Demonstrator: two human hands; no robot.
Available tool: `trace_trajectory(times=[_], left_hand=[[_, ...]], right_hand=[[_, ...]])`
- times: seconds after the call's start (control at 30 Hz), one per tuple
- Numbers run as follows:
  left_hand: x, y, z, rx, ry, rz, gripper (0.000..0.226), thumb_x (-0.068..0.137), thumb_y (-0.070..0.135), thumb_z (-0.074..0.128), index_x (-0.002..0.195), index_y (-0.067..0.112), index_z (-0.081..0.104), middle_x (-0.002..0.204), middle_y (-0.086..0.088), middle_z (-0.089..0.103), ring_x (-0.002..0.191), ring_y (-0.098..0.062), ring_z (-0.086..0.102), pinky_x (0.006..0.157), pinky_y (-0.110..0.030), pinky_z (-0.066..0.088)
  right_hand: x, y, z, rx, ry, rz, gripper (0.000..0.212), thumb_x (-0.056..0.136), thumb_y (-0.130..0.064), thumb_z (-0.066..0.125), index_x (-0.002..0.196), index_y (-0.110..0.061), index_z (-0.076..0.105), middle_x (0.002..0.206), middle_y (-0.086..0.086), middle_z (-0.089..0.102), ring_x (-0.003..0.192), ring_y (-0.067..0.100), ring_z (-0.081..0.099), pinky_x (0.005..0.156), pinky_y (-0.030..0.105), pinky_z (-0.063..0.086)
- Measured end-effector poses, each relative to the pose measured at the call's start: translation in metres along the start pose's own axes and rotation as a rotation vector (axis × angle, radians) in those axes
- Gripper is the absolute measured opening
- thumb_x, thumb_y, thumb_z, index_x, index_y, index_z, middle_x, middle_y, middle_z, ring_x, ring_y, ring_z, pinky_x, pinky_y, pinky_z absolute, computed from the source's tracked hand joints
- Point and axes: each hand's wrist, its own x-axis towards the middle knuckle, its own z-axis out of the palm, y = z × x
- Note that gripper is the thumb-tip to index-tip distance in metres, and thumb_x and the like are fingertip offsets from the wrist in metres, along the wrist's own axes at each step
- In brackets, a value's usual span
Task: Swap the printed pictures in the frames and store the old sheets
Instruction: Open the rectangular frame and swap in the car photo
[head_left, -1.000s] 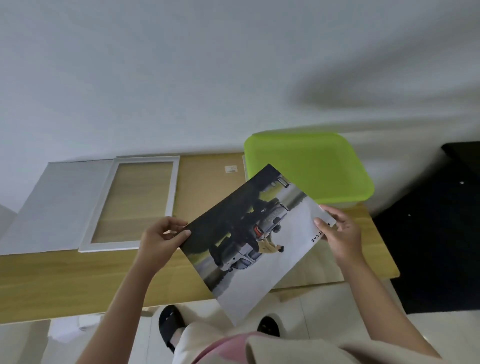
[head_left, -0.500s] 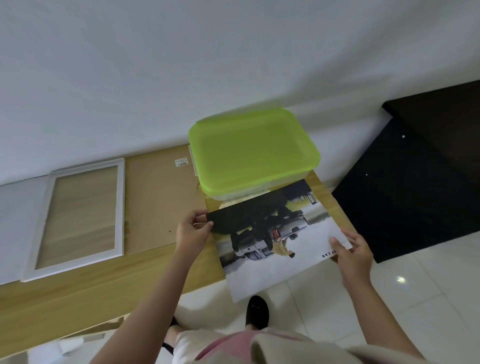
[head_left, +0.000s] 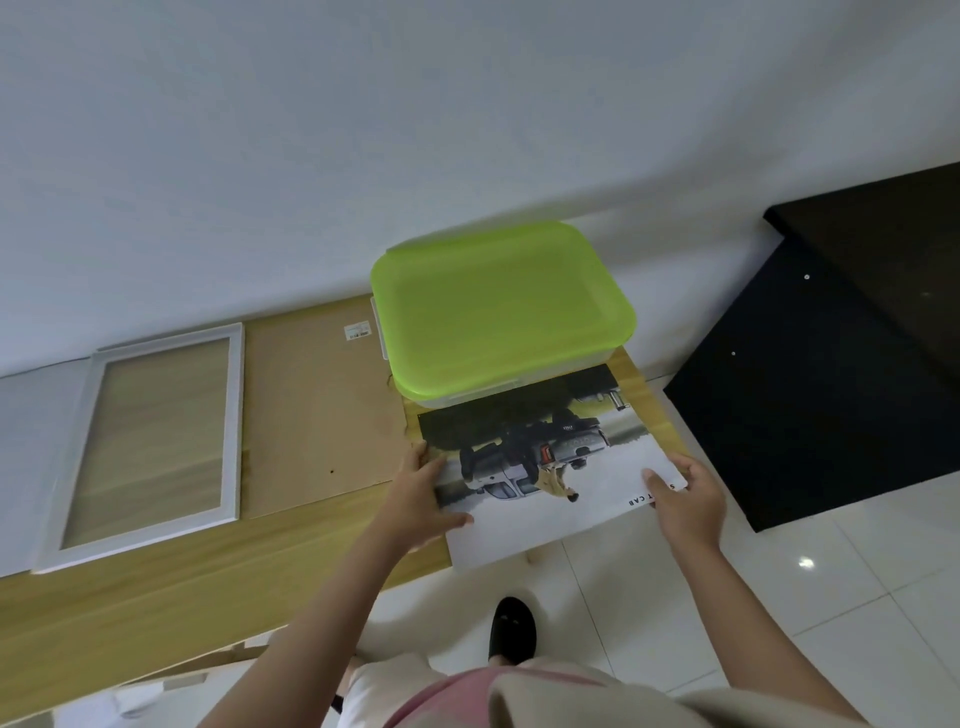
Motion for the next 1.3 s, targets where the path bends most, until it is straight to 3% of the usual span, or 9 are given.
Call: trace_trajectory(times=[0.13, 0.27, 0.43, 0.7, 0.8, 0.93, 1.13, 1.3], left_hand=[[-0.001, 0.001, 0.009, 0.082, -0.031, -0.033, 0.109, 0.063, 0.044, 0.08, 0.148, 0.012, 0.019, 0.156, 0.0, -0.01, 0.145, -0.025, 0.001, 0.116, -0.037, 0.018], [0.001, 0.004, 0.014, 0.167, -0.04, -0.042, 0.1, 0.073, 0.039, 0.074, 0.149, 0.019, 0.012, 0.155, 0.001, -0.023, 0.143, -0.029, -0.009, 0.115, -0.044, 0.018], [0.005, 0.004, 0.014, 0.174, -0.043, -0.056, 0.096, 0.077, 0.033, 0.071, 0.149, 0.02, 0.009, 0.154, 0.002, -0.026, 0.141, -0.028, -0.01, 0.115, -0.044, 0.02], [0.005, 0.008, 0.017, 0.117, -0.029, -0.058, 0.093, 0.081, 0.027, 0.068, 0.149, 0.019, 0.005, 0.152, 0.002, -0.03, 0.141, -0.026, -0.012, 0.113, -0.038, 0.022], [0.002, 0.009, 0.018, 0.064, -0.006, -0.037, 0.09, 0.083, 0.025, 0.067, 0.149, 0.017, 0.006, 0.153, 0.0, -0.027, 0.142, -0.027, -0.013, 0.114, -0.037, 0.02], [-0.01, 0.006, 0.017, 0.008, 0.038, 0.028, 0.083, 0.087, 0.028, 0.06, 0.15, 0.018, 0.006, 0.156, 0.001, -0.017, 0.143, -0.029, -0.011, 0.116, -0.041, 0.013], [-0.032, -0.028, -0.013, -0.067, 0.181, 0.151, 0.071, 0.09, 0.023, 0.054, 0.149, 0.02, 0.013, 0.158, -0.002, -0.004, 0.146, -0.02, -0.005, 0.112, -0.031, -0.004], [-0.068, -0.105, -0.074, -0.136, 0.322, 0.066, 0.067, 0.088, 0.02, 0.058, 0.146, 0.02, 0.026, 0.157, -0.006, 0.012, 0.145, -0.023, 0.01, 0.117, -0.035, 0.011]], right_hand=[[0.008, 0.001, 0.001, -0.122, -0.029, -0.09, 0.03, 0.08, -0.014, 0.073, 0.107, -0.009, 0.064, 0.095, 0.004, 0.067, 0.086, 0.021, 0.064, 0.067, 0.027, 0.05], [0.017, 0.007, 0.005, -0.202, -0.048, -0.106, 0.033, 0.077, -0.021, 0.075, 0.107, -0.012, 0.064, 0.103, 0.005, 0.064, 0.093, 0.022, 0.062, 0.08, 0.041, 0.055], [0.021, 0.004, 0.007, -0.259, -0.064, -0.096, 0.04, 0.078, -0.021, 0.075, 0.113, -0.007, 0.061, 0.11, 0.007, 0.047, 0.092, 0.022, 0.054, 0.079, 0.032, 0.046], [0.023, 0.008, 0.009, -0.271, -0.058, -0.114, 0.041, 0.078, -0.02, 0.075, 0.114, -0.008, 0.06, 0.11, 0.007, 0.044, 0.095, 0.022, 0.051, 0.077, 0.029, 0.043], [0.019, 0.008, 0.012, -0.289, -0.013, -0.133, 0.039, 0.079, -0.019, 0.073, 0.114, -0.008, 0.061, 0.113, 0.009, 0.045, 0.103, 0.026, 0.051, 0.081, 0.032, 0.045], [0.006, -0.001, 0.022, -0.348, 0.073, -0.22, 0.039, 0.082, -0.021, 0.069, 0.118, -0.008, 0.06, 0.118, 0.009, 0.049, 0.108, 0.027, 0.049, 0.09, 0.047, 0.048], [-0.042, -0.034, 0.074, -0.314, 0.026, -0.415, 0.033, 0.087, -0.006, 0.06, 0.119, -0.003, 0.059, 0.126, 0.012, 0.051, 0.117, 0.026, 0.05, 0.088, 0.027, 0.04], [-0.105, -0.072, 0.159, -0.276, -0.099, -0.486, 0.034, 0.088, -0.006, 0.059, 0.122, -0.002, 0.057, 0.126, 0.013, 0.053, 0.112, 0.023, 0.053, 0.087, 0.024, 0.04]])
